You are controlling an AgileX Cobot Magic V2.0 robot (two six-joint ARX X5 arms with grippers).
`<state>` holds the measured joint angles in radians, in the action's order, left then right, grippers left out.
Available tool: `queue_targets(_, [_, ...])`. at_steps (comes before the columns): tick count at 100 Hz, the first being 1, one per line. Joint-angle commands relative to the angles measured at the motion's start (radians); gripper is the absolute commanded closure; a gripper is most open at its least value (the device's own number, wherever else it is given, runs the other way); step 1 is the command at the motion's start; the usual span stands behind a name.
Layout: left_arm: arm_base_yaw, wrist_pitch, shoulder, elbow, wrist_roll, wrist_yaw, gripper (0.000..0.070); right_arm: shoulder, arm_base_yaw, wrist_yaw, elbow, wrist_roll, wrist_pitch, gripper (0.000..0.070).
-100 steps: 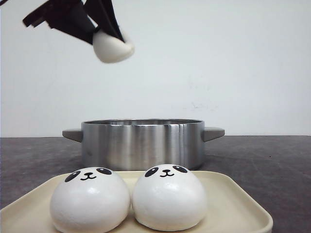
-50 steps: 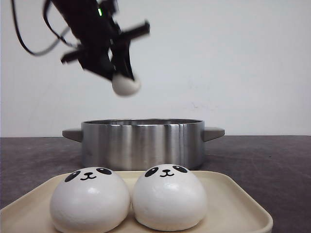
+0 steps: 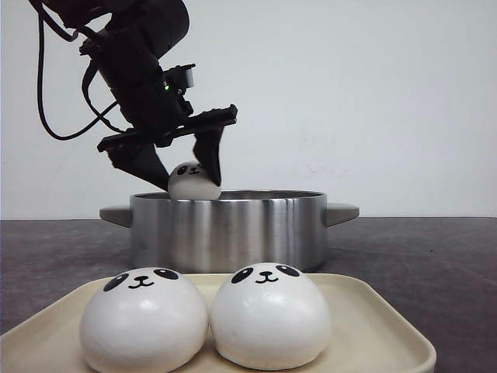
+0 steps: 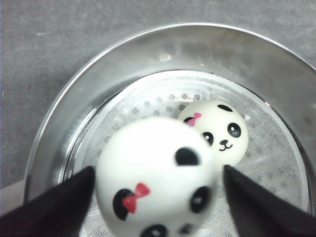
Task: Steam buns
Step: 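Lift the bun with the left gripper and release it into the steamer, then lower the right gripper onto the panda bun nearest it and grasp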
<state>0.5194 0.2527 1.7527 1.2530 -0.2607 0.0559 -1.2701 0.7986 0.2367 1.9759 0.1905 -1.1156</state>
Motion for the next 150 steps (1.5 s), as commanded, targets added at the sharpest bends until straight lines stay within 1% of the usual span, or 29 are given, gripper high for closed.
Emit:
queue_targets(1, [0.002, -0.006, 0.012, 0.027, 0.006, -0.001, 0.0131, -0.010, 0.011, 0.000, 0.018, 0.011, 0.005, 0.0686])
queue_targets(17, [0.002, 0.056, 0.001, 0.033, 0.006, -0.004, 0.0131, -0.011, 0.011, 0.000, -0.008, 0.008, -0.010, 0.0687])
queue_targets(26, [0.002, 0.132, -0.023, 0.049, 0.006, -0.008, 0.0133, -0.011, 0.011, 0.000, -0.048, 0.007, -0.039, 0.0686])
queue_targets(38, [0.002, 0.198, -0.096, 0.054, 0.006, -0.006, 0.0133, -0.008, 0.011, -0.002, -0.162, 0.009, -0.048, 0.0686])
queue_targets(45, [0.002, 0.210, -0.159, 0.054, 0.006, -0.003, 0.0133, -0.004, 0.022, -0.004, -0.254, 0.023, -0.035, 0.0686])
queue_targets(54, [0.004, 0.222, -0.257, 0.054, 0.005, -0.003, 0.0136, -0.003, 0.058, -0.008, -0.393, 0.071, 0.018, 0.0687])
queue_targets(59, [0.005, 0.231, -0.317, 0.054, -0.002, -0.003, 0.0138, -0.003, 0.079, -0.024, -0.475, 0.099, 0.064, 0.0686])
queue_targets(76, [0.021, 0.273, -0.508, 0.054, -0.040, -0.019, 0.0138, -0.009, 0.142, -0.128, -0.723, 0.222, 0.240, 0.0685])
queue_targets(81, [0.028, 0.280, -0.557, 0.054, -0.041, -0.027, 0.0138, -0.017, 0.161, -0.144, -0.780, 0.270, 0.283, 0.0680])
queue_targets(83, [0.031, 0.283, -0.576, 0.054, -0.041, -0.030, 0.0138, -0.019, 0.166, -0.145, -0.800, 0.289, 0.294, 0.0667])
queue_targets(85, [0.034, 0.286, -0.595, 0.054, -0.040, -0.030, 0.0138, -0.023, 0.171, -0.147, -0.819, 0.306, 0.303, 0.0639])
queue_targets(97, [0.054, 0.312, -0.687, 0.054, -0.040, -0.030, 0.0138, -0.047, 0.181, -0.192, -0.896, 0.364, 0.322, 0.0371])
queue_targets(100, [0.058, 0.322, -0.706, 0.054, -0.040, -0.030, 0.0138, -0.054, 0.181, -0.206, -0.909, 0.373, 0.324, 0.0316])
queue_targets(104, [0.063, 0.336, -0.730, 0.054, -0.040, -0.030, 0.0138, -0.066, 0.181, -0.215, -0.924, 0.377, 0.325, 0.0266])
queue_targets(107, [0.064, 0.345, -0.744, 0.054, -0.040, -0.030, 0.0138, -0.075, 0.181, -0.214, -0.933, 0.378, 0.326, 0.0252])
queue_targets(120, [0.064, 0.378, -0.794, 0.054, -0.039, -0.030, 0.0138, -0.126, 0.181, -0.222, -0.951, 0.378, 0.334, 0.0242])
queue_targets(128, [0.064, 0.385, -0.811, 0.054, -0.038, -0.029, 0.0138, -0.163, 0.181, -0.246, -0.951, 0.379, 0.349, 0.0189])
queue_targets(132, [0.064, 0.385, -0.816, 0.054, -0.038, -0.030, 0.0138, -0.183, 0.181, -0.266, -0.951, 0.379, 0.366, 0.0176])
queue_targets(141, [0.064, 0.385, -0.822, 0.054, -0.038, -0.030, 0.0138, -0.235, 0.181, -0.323, -0.951, 0.383, 0.411, 0.0172])
queue_targets(150, [0.064, 0.394, -0.823, 0.054, -0.038, -0.030, 0.0138, -0.290, 0.181, -0.335, -0.951, 0.387, 0.438, 0.0172])
